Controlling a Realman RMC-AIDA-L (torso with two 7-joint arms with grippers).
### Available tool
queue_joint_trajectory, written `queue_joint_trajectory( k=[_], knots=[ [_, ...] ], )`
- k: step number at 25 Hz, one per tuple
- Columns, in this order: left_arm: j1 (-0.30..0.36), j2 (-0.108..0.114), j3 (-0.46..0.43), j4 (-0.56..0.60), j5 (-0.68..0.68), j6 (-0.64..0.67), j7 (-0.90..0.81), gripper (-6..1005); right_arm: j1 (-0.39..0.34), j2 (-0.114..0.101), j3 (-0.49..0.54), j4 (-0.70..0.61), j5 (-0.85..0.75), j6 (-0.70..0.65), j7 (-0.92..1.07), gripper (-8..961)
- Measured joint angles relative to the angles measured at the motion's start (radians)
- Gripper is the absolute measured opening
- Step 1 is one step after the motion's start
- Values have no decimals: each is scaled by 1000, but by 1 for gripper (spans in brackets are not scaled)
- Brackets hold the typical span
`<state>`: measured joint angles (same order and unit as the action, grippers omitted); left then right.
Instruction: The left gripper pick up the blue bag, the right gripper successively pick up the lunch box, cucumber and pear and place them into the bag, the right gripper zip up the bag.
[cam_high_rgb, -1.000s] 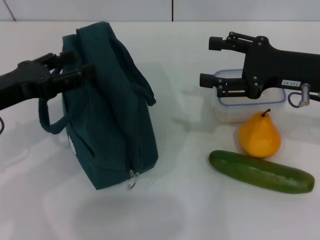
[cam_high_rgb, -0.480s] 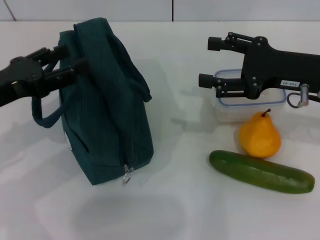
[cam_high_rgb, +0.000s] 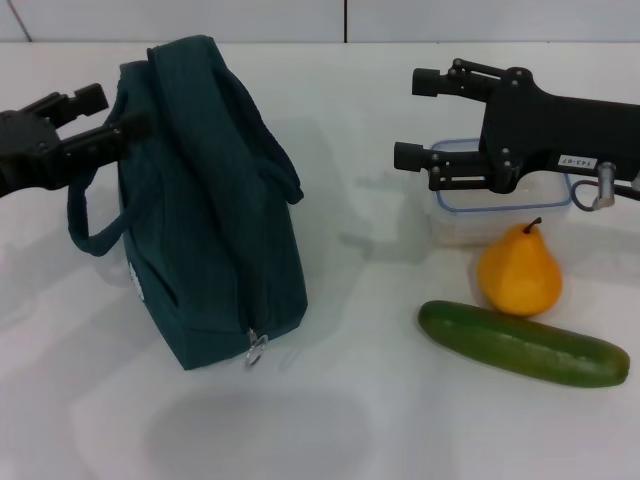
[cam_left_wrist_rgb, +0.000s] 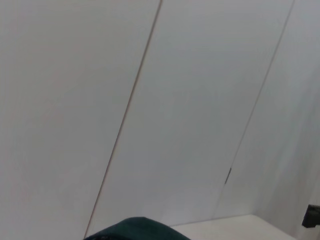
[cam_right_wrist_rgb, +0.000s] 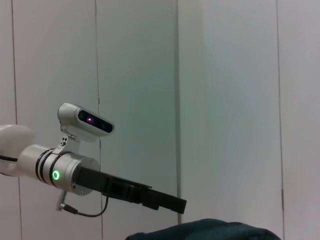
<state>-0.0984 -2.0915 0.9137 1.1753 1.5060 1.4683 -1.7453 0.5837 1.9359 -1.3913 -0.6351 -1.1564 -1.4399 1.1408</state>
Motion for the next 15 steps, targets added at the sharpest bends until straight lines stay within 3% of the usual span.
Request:
queue_joint_trajectory(
  k=[5,15],
  knots=[
    [-3,0,27,7,18,-41,-25,865,1,0,0,0,1,5,0,853],
    [-71,1,35,5,125,-96,-142,849,1,10,10,0,-3,32,-8,853]
  ],
)
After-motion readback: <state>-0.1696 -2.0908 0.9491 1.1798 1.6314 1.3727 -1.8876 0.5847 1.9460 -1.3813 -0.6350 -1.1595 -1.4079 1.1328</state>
